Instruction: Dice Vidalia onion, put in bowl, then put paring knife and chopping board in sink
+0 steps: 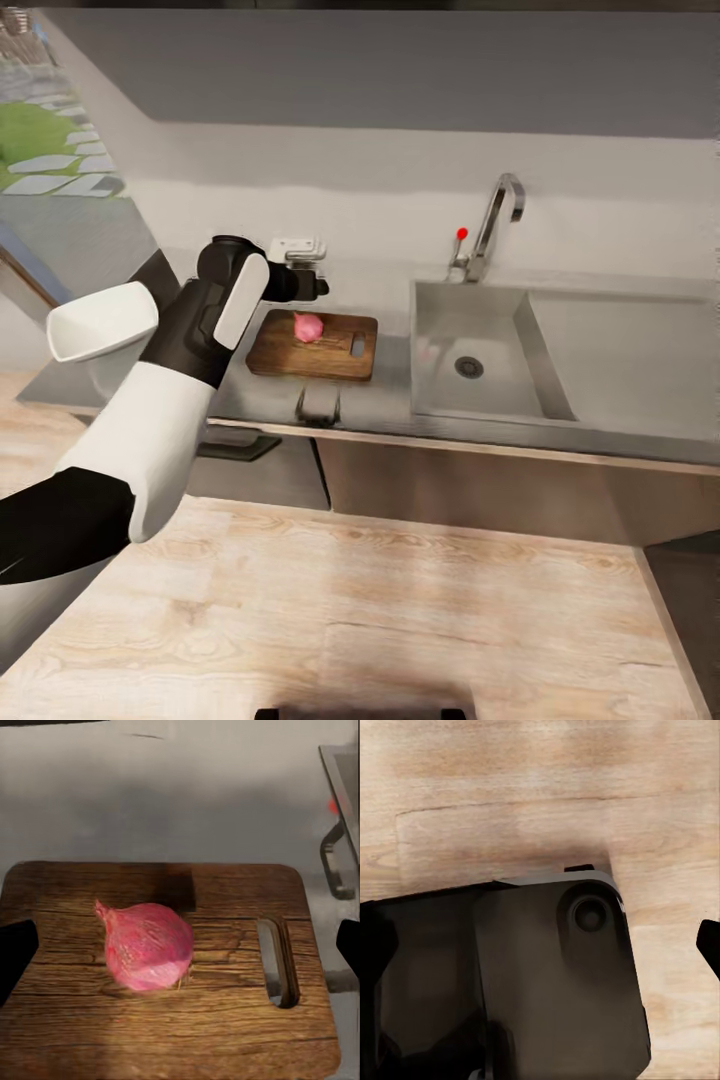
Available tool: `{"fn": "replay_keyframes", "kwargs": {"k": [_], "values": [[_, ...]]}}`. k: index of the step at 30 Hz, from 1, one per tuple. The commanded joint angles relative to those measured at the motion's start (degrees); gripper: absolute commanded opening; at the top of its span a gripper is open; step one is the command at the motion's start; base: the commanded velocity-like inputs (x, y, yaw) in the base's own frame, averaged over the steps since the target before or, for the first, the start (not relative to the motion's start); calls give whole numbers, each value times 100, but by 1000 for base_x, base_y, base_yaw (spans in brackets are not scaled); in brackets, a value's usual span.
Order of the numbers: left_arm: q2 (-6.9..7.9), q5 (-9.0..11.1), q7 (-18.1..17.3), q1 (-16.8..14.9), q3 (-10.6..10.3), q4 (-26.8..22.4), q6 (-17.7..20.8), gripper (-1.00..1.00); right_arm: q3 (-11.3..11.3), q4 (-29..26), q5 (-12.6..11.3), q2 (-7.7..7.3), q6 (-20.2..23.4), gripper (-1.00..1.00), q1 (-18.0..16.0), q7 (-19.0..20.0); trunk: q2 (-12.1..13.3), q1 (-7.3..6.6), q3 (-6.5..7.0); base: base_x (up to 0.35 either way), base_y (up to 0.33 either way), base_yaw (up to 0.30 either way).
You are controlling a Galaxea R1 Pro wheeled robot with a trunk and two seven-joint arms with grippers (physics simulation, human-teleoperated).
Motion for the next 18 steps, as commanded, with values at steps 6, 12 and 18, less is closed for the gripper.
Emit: {"fn": "replay_keyframes", "kwargs": {"k": [6, 12, 18], "values": [[2, 61, 56, 66, -13, 100, 12, 100, 48, 4, -30, 2, -17, 100, -3, -21, -11, 0, -9, -337, 0, 0], [2, 61, 56, 92, -14, 222, 6, 100, 48, 4, -30, 2, -17, 100, -3, -21, -11, 0, -9, -337, 0, 0], [-6, 56, 53, 214, -22, 614, -10, 100, 48, 4, -25, 2, -10, 100, -3, -28, -11, 0, -9, -337, 0, 0]]}}
